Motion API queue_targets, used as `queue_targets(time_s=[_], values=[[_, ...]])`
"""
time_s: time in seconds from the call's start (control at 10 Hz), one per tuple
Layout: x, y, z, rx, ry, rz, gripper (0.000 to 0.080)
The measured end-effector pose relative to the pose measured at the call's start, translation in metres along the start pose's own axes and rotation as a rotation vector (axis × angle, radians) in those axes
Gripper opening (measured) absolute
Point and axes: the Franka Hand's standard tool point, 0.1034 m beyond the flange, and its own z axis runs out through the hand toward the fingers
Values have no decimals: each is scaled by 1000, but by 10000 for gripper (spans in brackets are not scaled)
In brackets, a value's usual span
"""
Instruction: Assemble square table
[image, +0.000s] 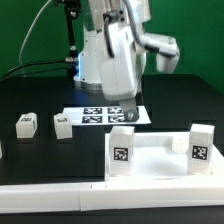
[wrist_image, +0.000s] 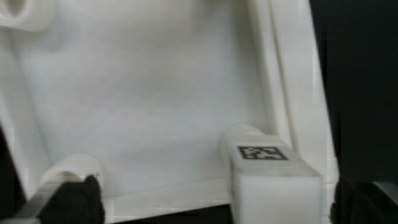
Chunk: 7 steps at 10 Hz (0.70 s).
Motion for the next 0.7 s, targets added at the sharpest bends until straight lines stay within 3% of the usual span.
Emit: queue_targets(time_s=[0.6, 0.7], values=[[0, 3, 4, -2, 3, -8, 649], [-2, 22, 4, -8, 2, -23, 649]])
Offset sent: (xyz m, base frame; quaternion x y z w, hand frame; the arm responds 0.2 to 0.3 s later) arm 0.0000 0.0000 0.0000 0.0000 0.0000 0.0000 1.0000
